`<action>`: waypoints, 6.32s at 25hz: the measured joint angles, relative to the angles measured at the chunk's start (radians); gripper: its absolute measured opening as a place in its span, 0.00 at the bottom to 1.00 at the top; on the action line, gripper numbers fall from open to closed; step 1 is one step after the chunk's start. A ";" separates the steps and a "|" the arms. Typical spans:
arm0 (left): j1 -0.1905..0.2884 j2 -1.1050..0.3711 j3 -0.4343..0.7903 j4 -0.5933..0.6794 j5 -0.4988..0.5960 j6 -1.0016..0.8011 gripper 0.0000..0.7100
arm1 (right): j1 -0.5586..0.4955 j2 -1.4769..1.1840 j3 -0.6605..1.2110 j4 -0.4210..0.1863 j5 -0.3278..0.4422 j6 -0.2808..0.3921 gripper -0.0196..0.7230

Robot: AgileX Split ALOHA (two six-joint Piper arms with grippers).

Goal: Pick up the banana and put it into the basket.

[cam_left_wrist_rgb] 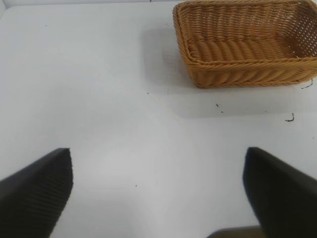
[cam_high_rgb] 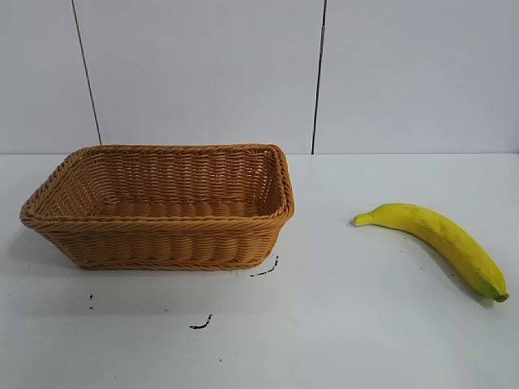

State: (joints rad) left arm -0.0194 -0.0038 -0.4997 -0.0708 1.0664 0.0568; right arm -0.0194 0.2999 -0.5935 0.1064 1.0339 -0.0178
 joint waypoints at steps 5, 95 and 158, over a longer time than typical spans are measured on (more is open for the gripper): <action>0.000 0.000 0.000 0.000 0.000 0.000 0.98 | 0.000 0.312 -0.114 -0.004 0.000 0.001 0.96; 0.000 0.000 0.000 0.000 0.000 0.000 0.98 | 0.265 1.625 -1.186 -0.054 0.129 -0.330 0.42; 0.000 0.000 0.000 0.000 0.000 0.000 0.98 | 0.398 1.874 -1.556 -0.106 0.085 0.083 0.96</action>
State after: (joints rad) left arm -0.0194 -0.0038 -0.4997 -0.0708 1.0665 0.0568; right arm 0.3788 2.1740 -2.1491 0.0000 1.1184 0.0650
